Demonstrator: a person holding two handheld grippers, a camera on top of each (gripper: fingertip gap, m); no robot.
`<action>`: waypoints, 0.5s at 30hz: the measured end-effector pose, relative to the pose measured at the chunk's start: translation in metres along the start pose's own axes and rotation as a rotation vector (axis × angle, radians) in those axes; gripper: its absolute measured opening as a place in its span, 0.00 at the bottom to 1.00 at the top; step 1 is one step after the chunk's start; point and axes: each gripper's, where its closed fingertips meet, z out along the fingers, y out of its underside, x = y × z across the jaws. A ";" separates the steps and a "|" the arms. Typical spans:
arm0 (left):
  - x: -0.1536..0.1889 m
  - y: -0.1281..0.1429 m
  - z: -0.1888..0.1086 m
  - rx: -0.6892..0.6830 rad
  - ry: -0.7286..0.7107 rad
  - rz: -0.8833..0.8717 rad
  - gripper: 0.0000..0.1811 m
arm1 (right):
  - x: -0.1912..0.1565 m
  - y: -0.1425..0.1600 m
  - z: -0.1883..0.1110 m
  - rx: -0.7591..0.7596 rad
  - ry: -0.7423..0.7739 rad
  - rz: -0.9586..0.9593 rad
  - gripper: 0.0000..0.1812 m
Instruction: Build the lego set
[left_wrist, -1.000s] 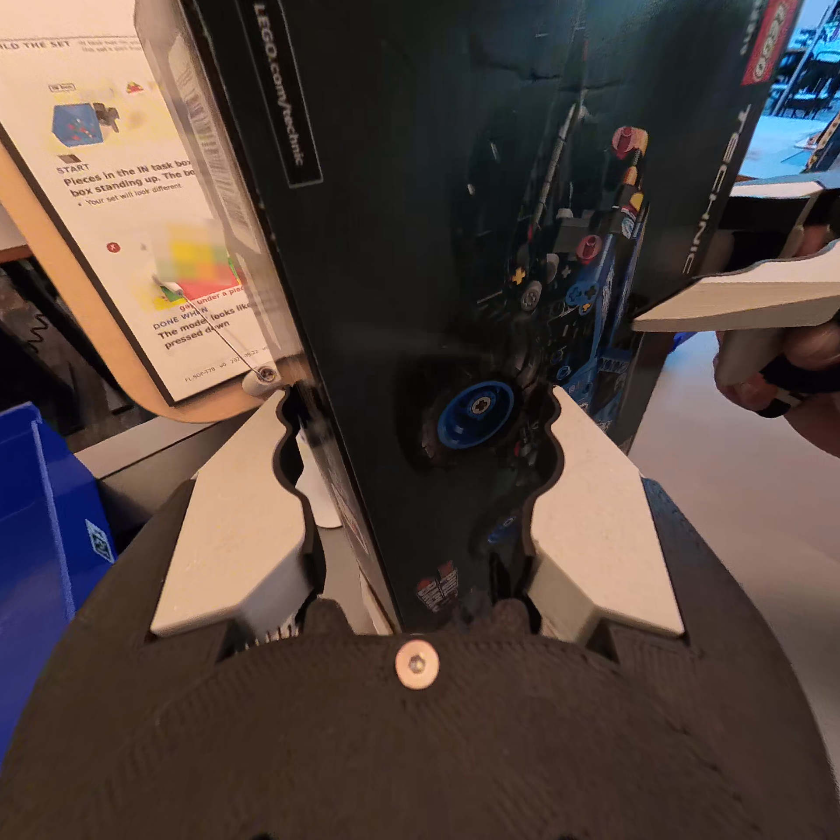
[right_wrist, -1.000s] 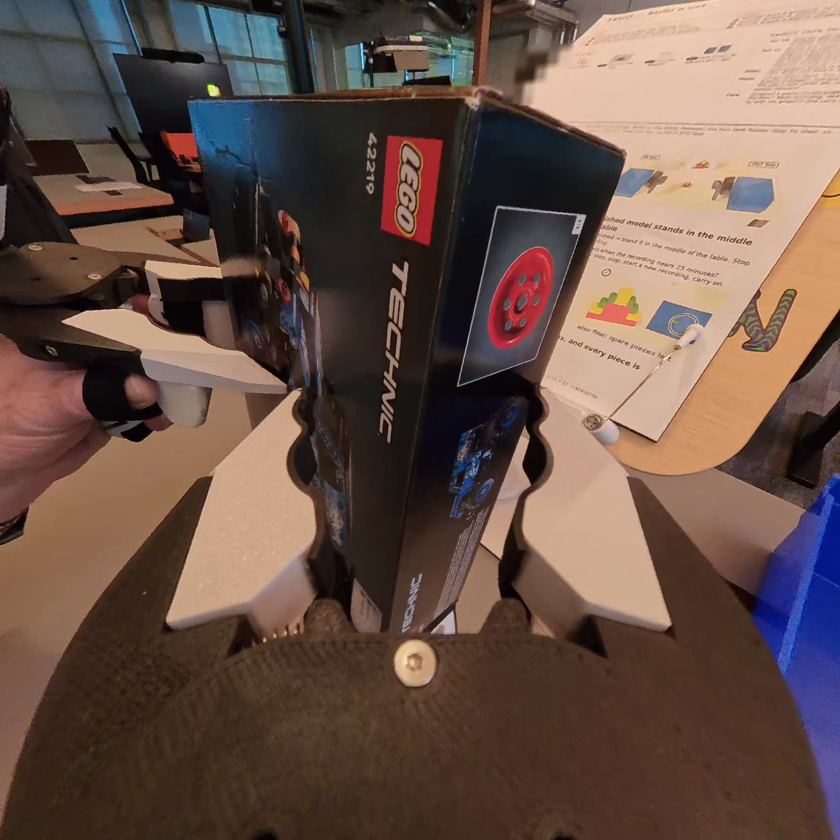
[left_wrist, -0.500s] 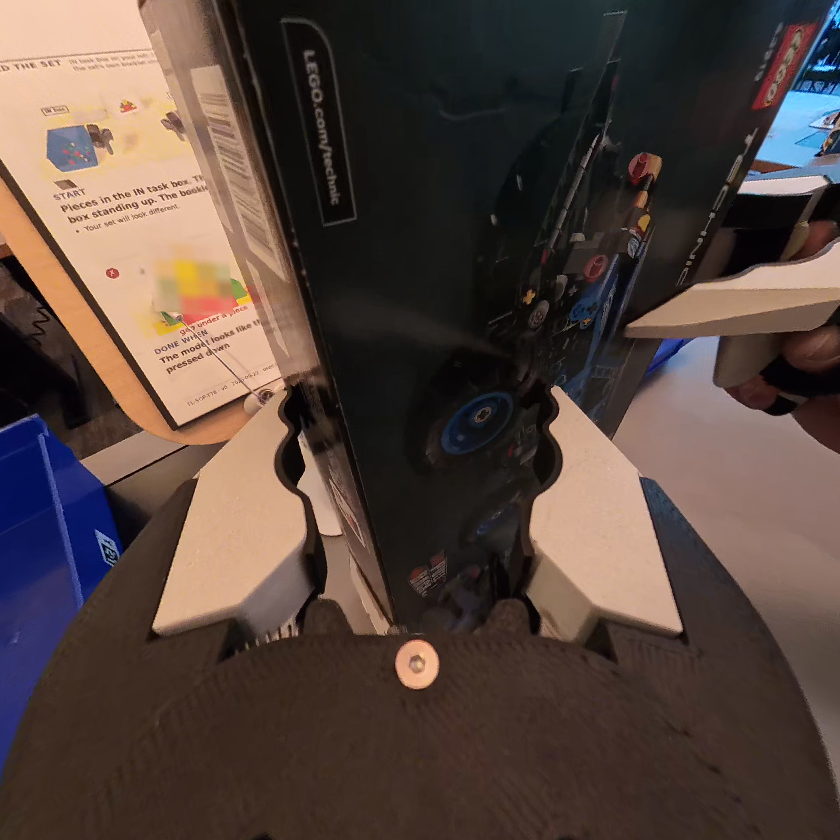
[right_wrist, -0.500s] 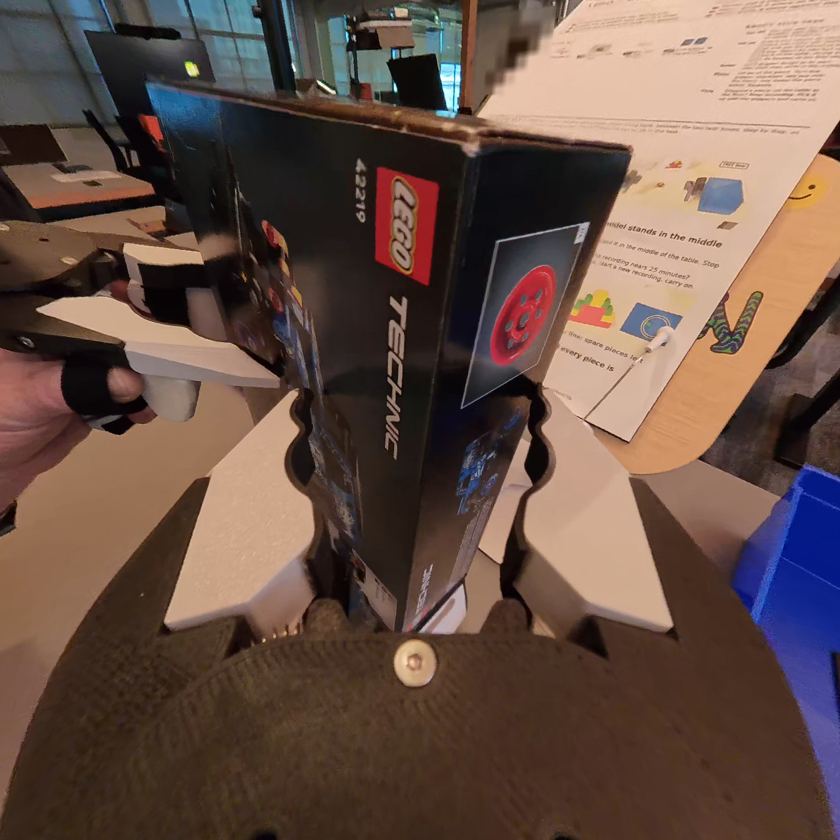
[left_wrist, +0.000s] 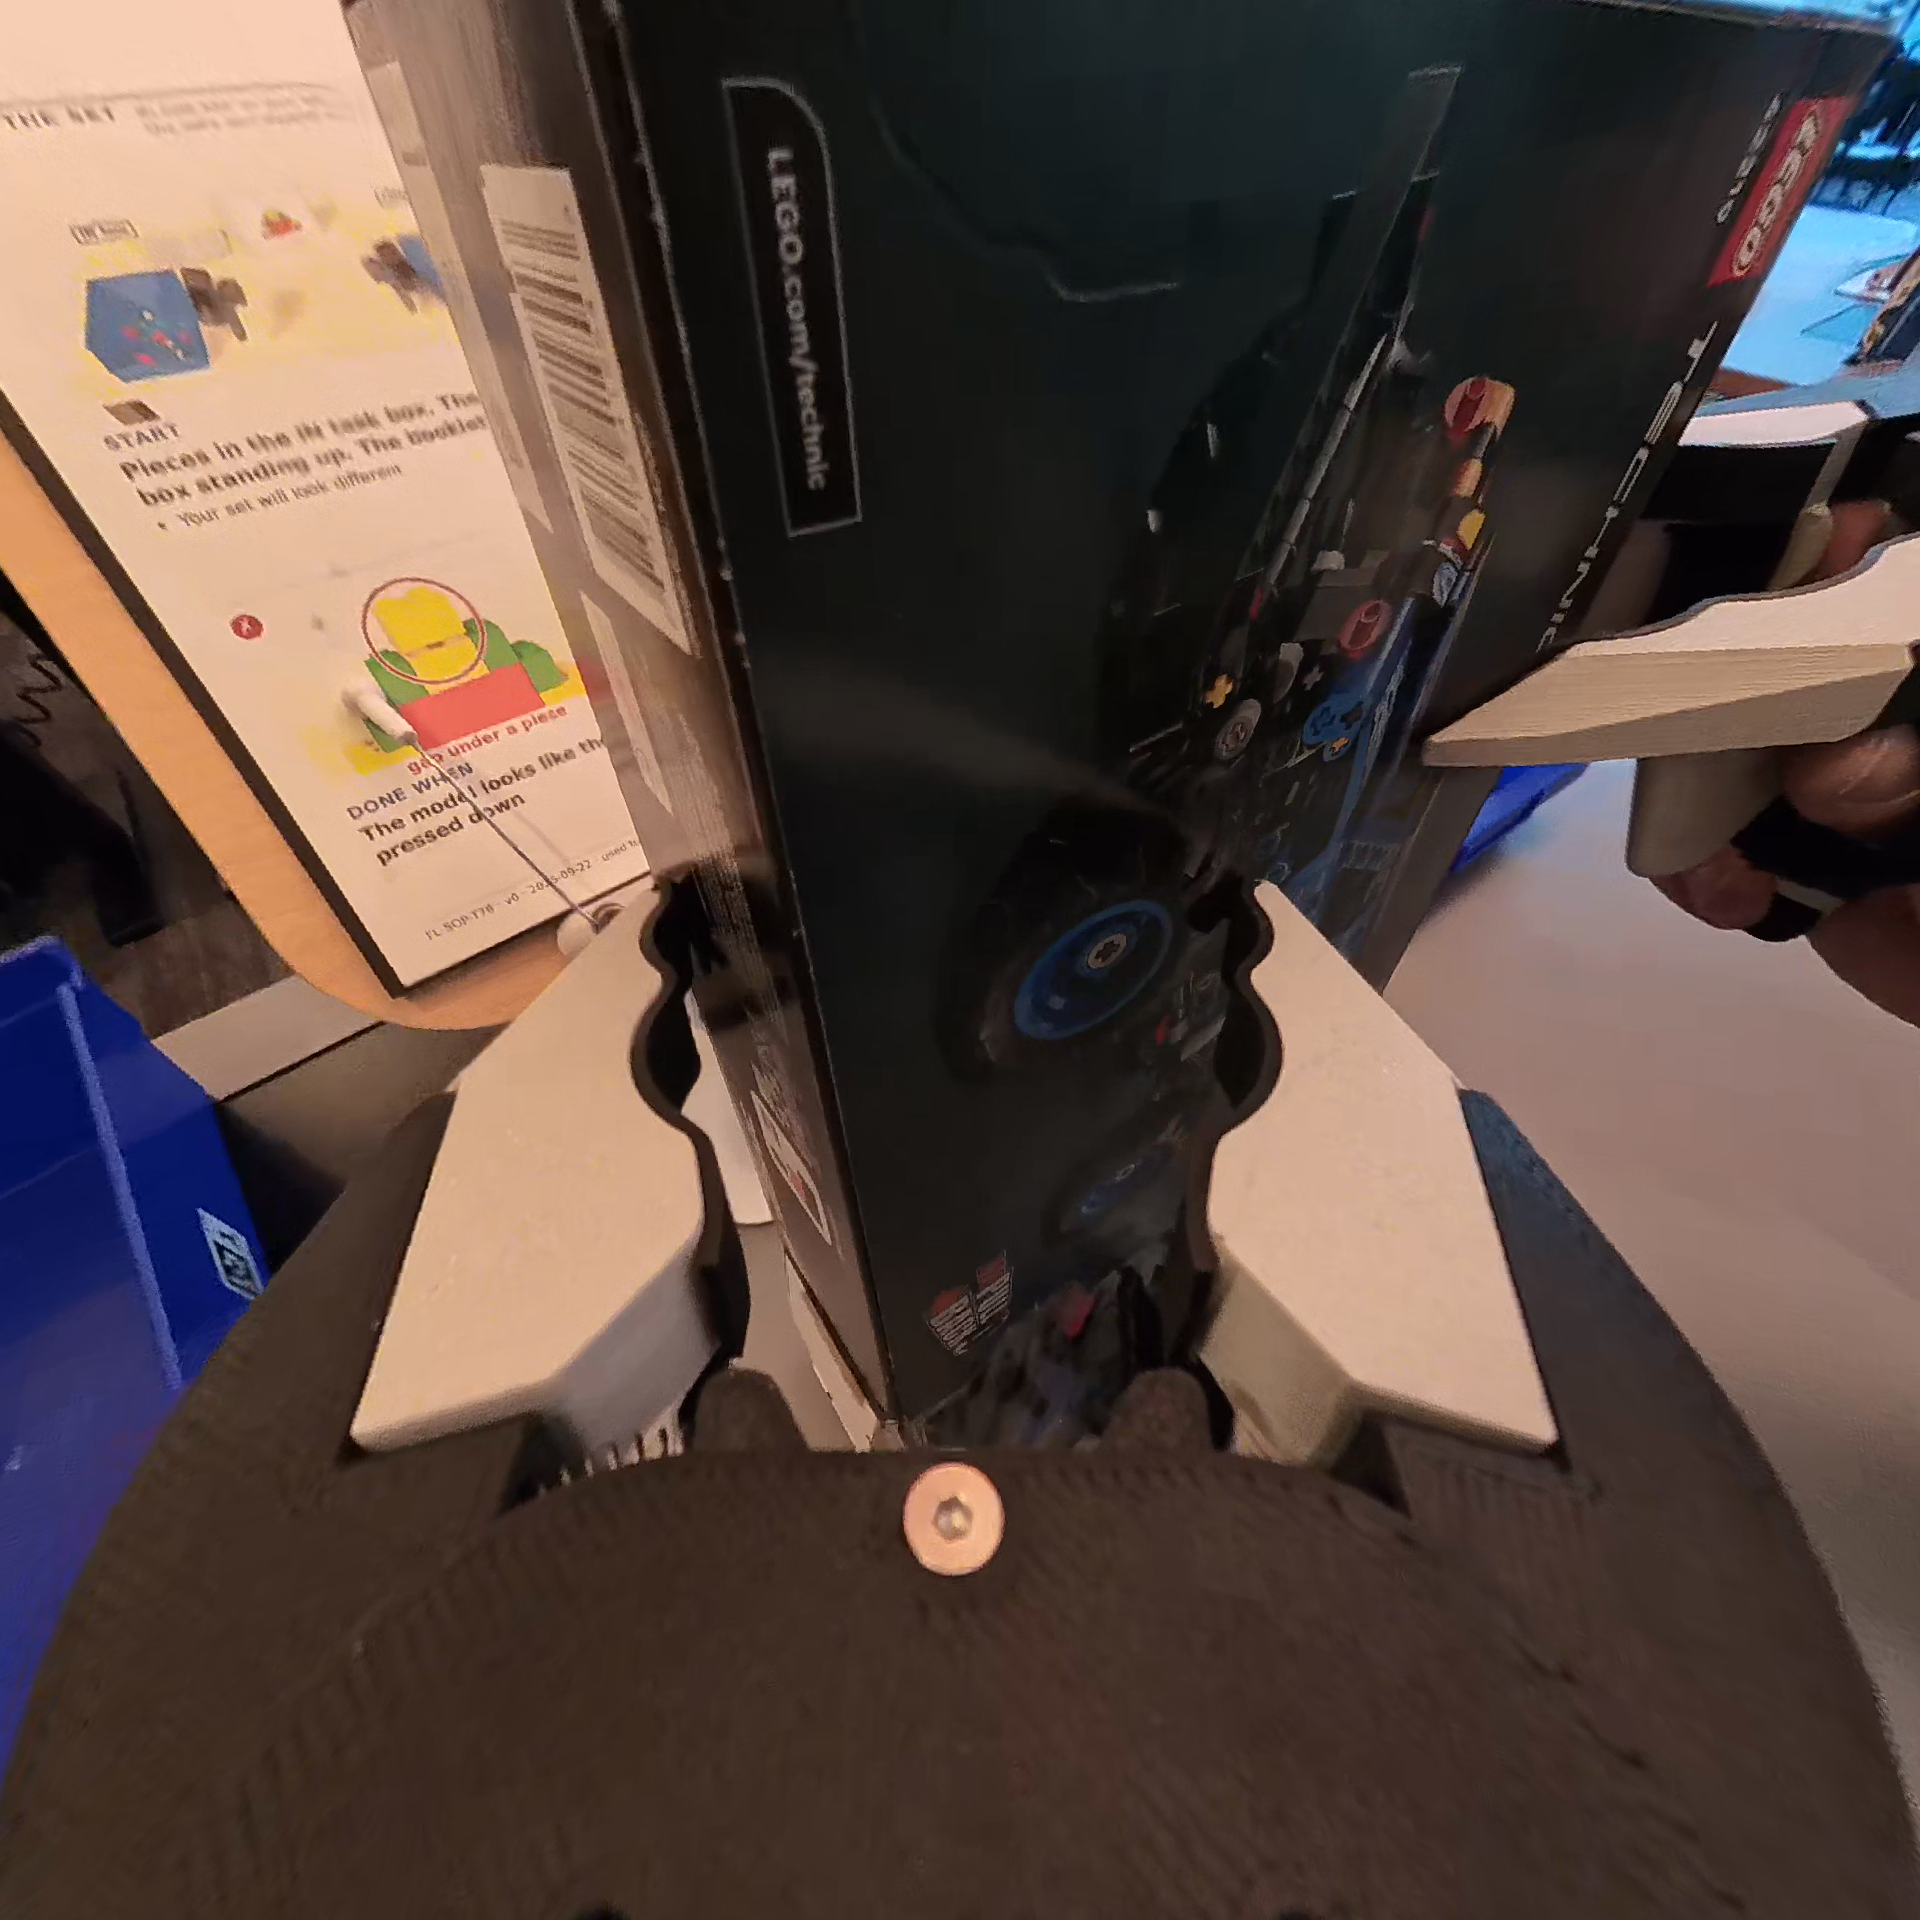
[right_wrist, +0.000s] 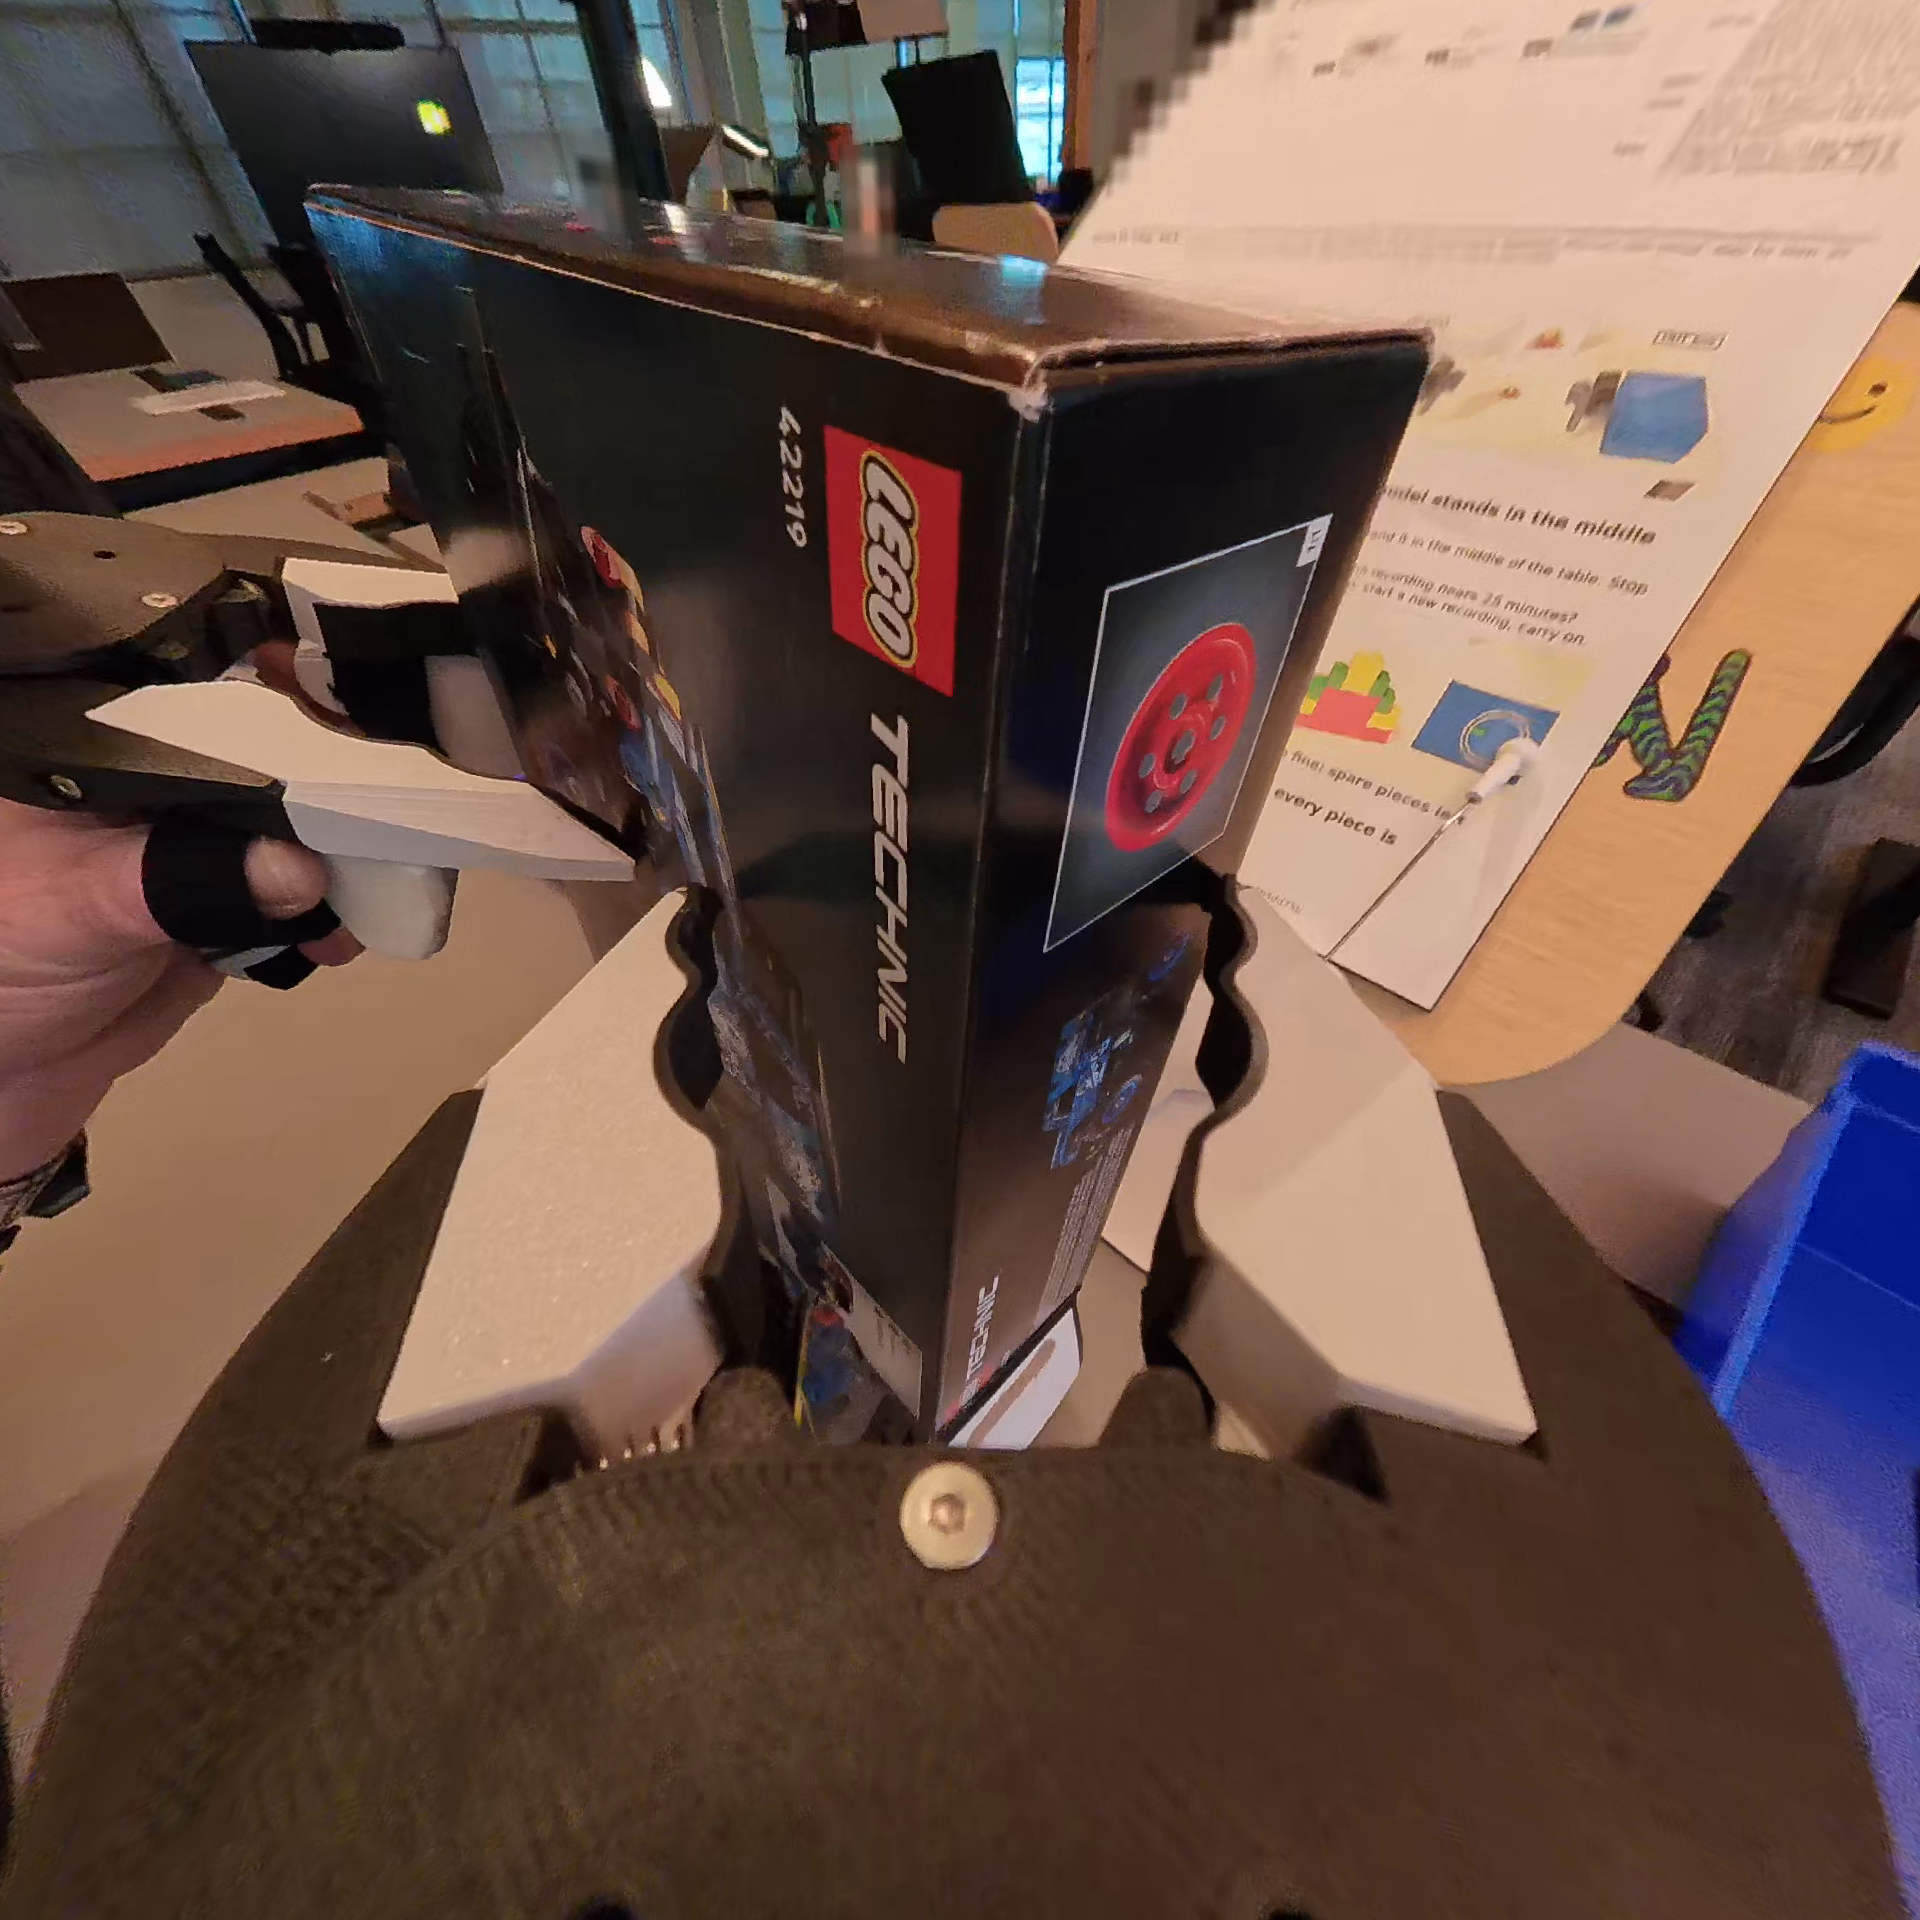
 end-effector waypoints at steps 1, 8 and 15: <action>-0.003 0.003 0.003 -0.009 0.011 -0.010 0.55 | 0.002 0.003 0.003 -0.013 -0.007 0.012 0.51; -0.019 0.015 0.004 0.109 0.121 -0.069 0.47 | 0.014 0.021 0.015 -0.006 -0.049 0.037 0.49; -0.028 0.073 0.032 0.092 0.303 -0.245 0.54 | 0.015 0.075 0.033 -0.049 -0.140 0.057 0.56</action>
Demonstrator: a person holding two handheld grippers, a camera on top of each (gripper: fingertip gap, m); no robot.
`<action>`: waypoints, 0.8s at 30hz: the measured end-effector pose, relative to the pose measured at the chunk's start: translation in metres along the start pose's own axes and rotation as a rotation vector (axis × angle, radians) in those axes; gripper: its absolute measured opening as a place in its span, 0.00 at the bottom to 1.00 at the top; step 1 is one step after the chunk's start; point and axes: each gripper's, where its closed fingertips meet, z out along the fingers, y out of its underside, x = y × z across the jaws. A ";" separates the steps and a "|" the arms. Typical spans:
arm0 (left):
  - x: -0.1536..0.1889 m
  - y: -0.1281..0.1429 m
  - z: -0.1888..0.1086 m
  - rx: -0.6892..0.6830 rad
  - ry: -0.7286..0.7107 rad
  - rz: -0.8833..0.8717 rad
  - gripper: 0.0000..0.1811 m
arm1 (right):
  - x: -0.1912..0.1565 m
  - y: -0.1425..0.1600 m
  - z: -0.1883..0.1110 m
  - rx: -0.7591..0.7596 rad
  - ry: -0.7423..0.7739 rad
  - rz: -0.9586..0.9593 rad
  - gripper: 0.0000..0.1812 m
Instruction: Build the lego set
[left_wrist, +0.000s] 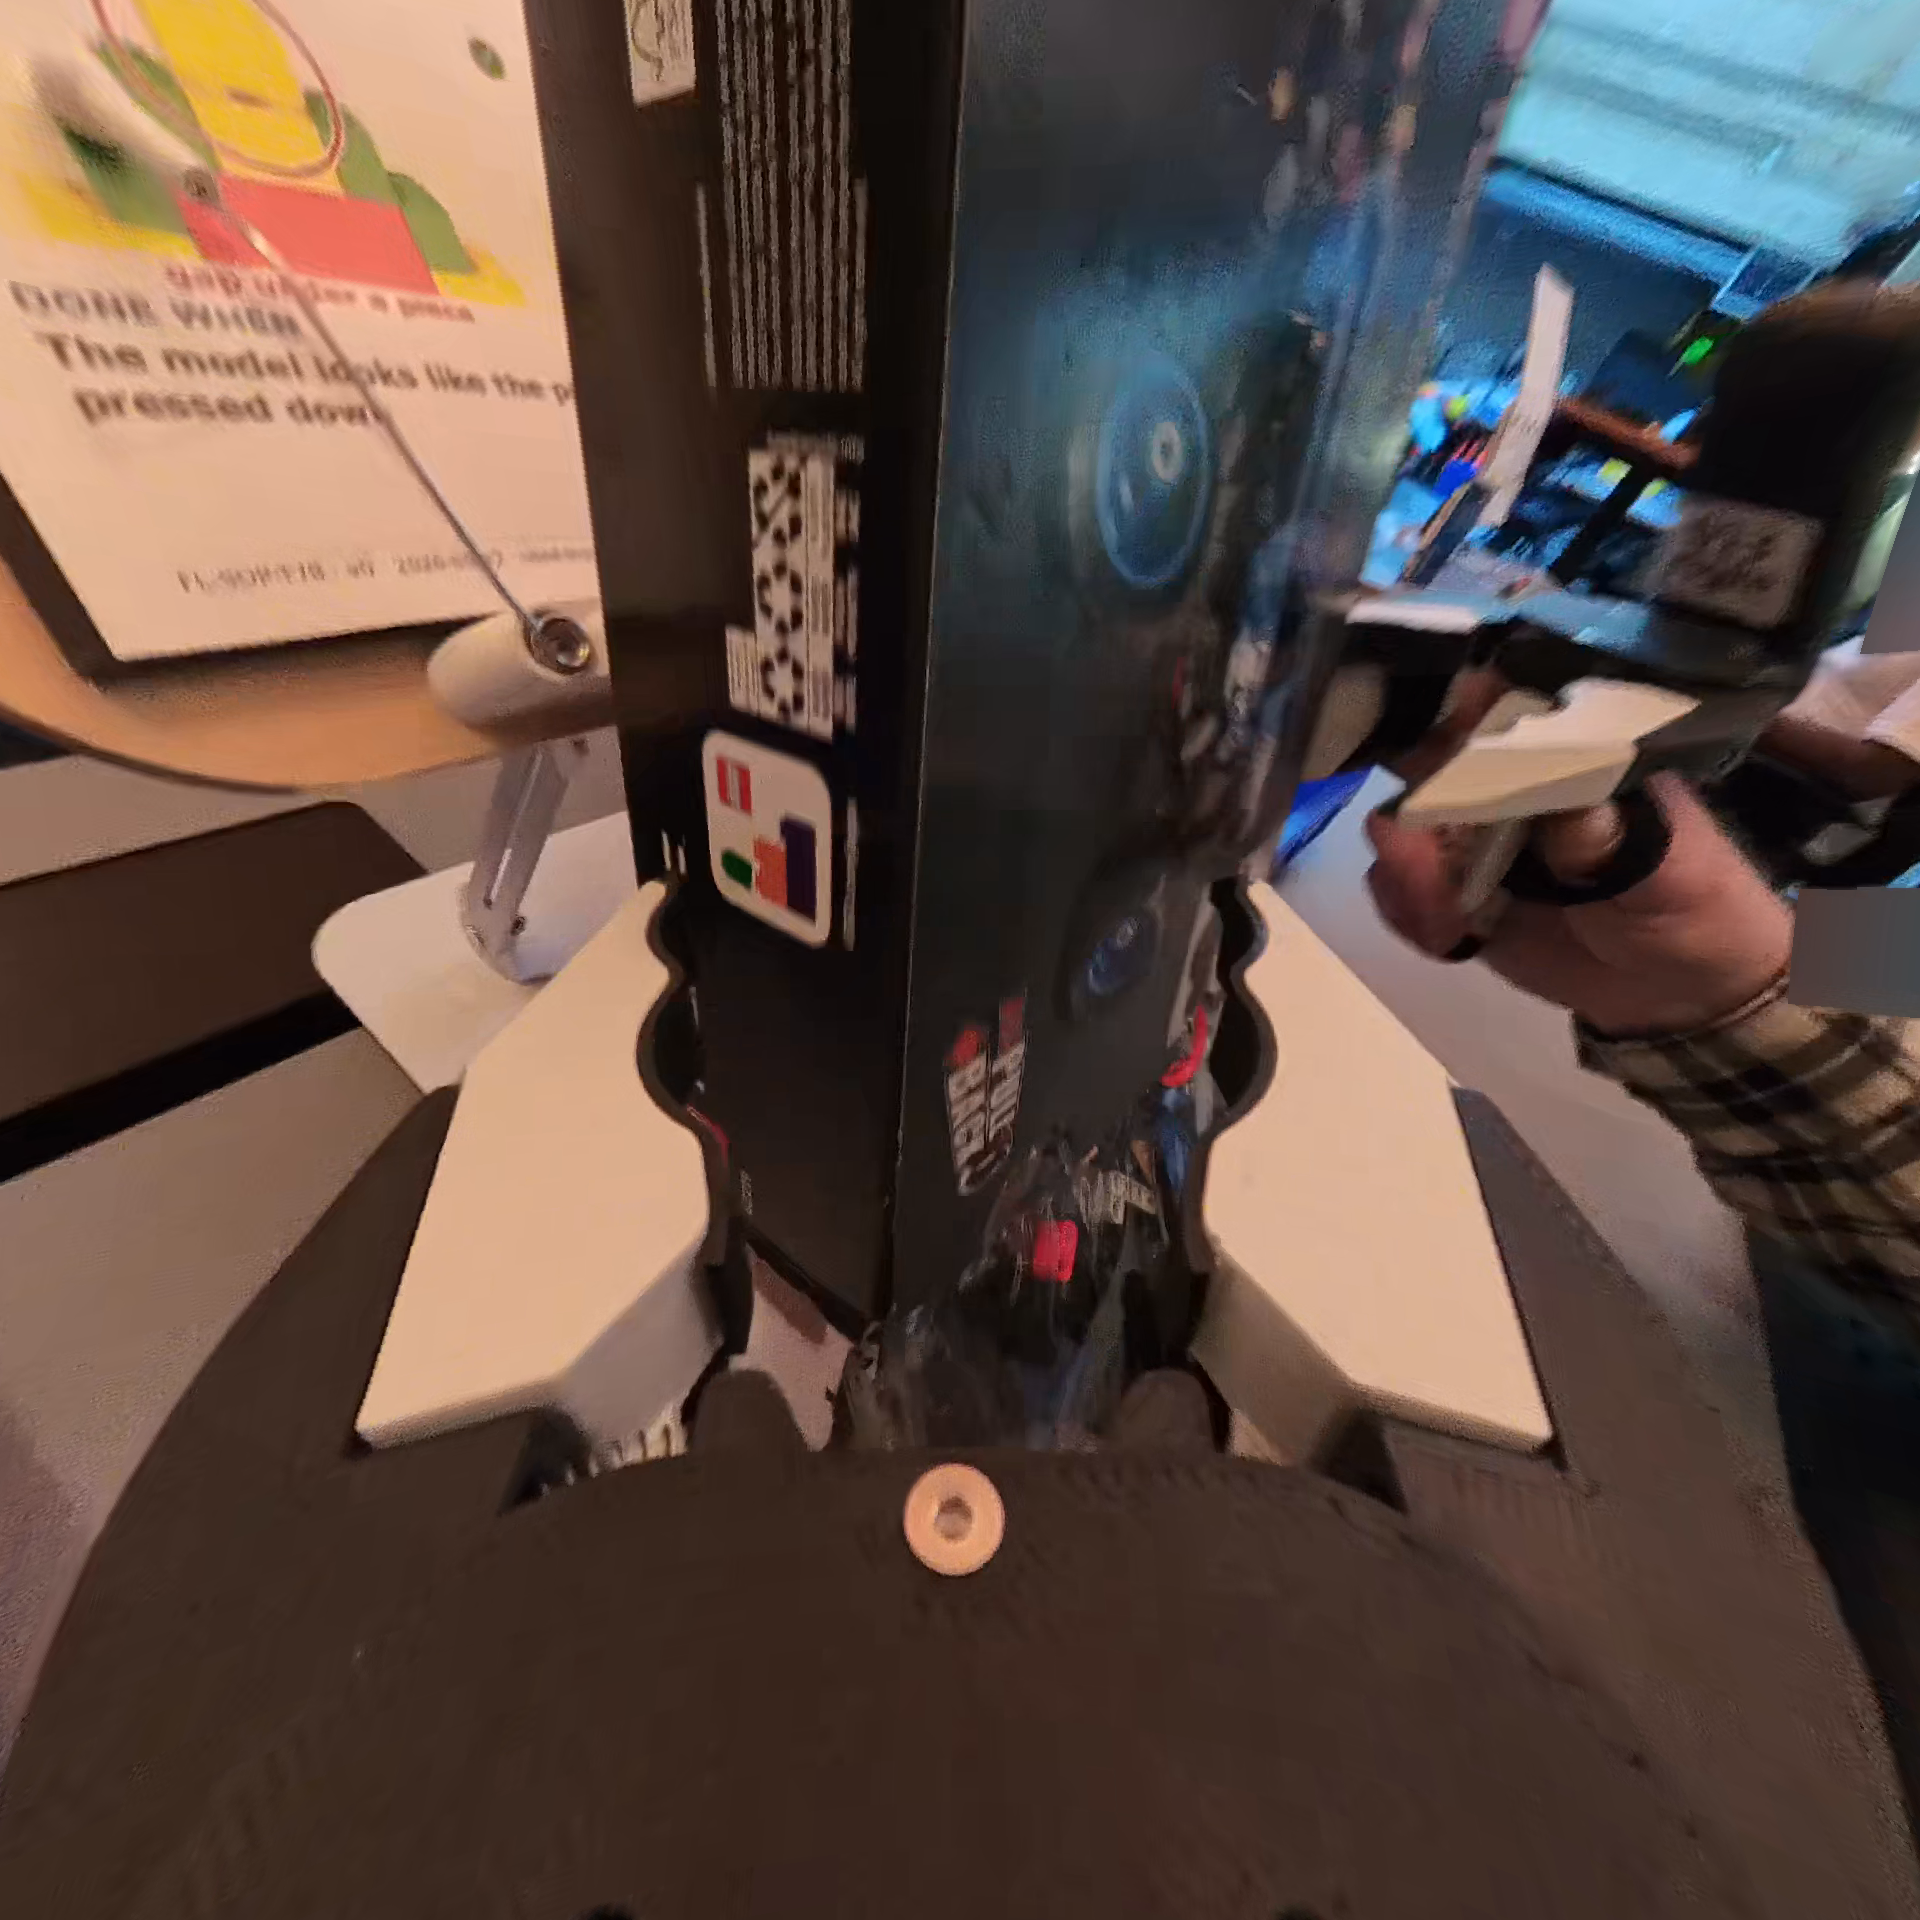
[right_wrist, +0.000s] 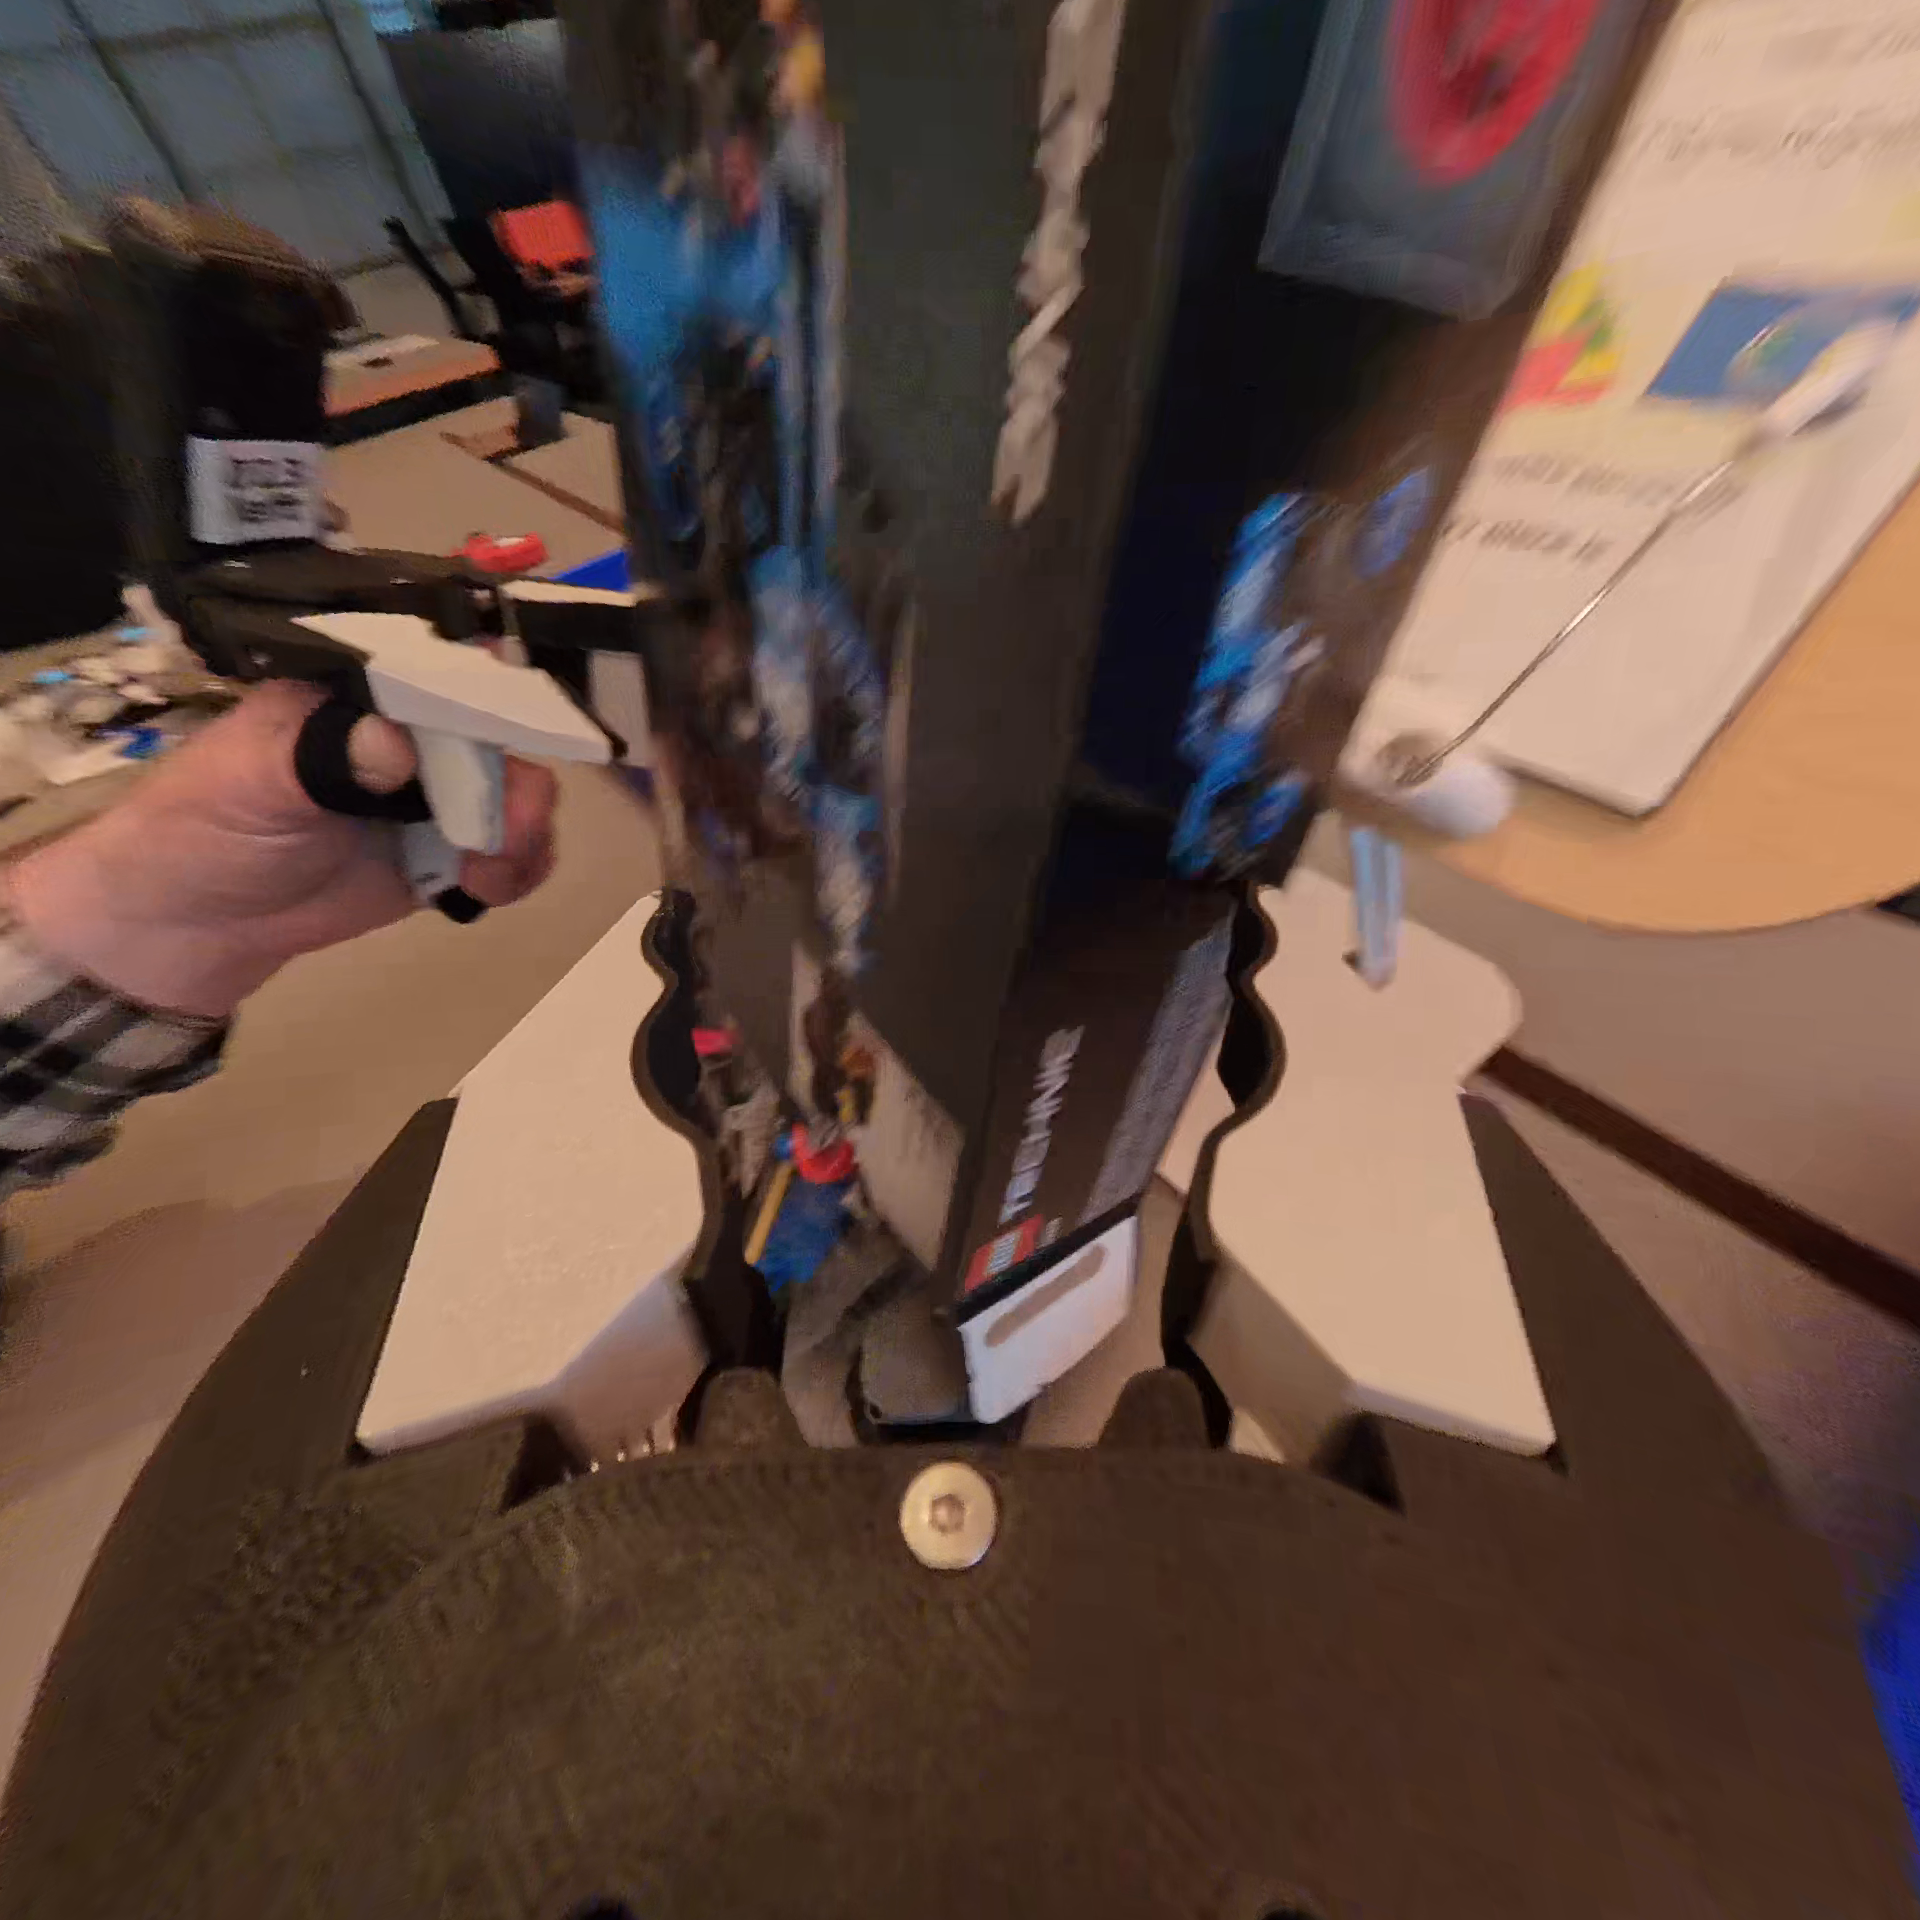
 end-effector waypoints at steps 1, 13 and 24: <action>-0.003 0.002 0.001 0.012 0.012 -0.019 0.53 | 0.000 0.009 0.005 -0.004 -0.029 0.028 0.59; -0.010 -0.006 -0.002 -0.036 -0.122 -0.006 0.41 | 0.002 -0.002 0.005 0.011 0.055 -0.025 0.46; 0.005 -0.032 -0.012 -0.074 -0.155 0.013 0.41 | -0.008 -0.018 -0.003 -0.033 0.084 -0.033 0.47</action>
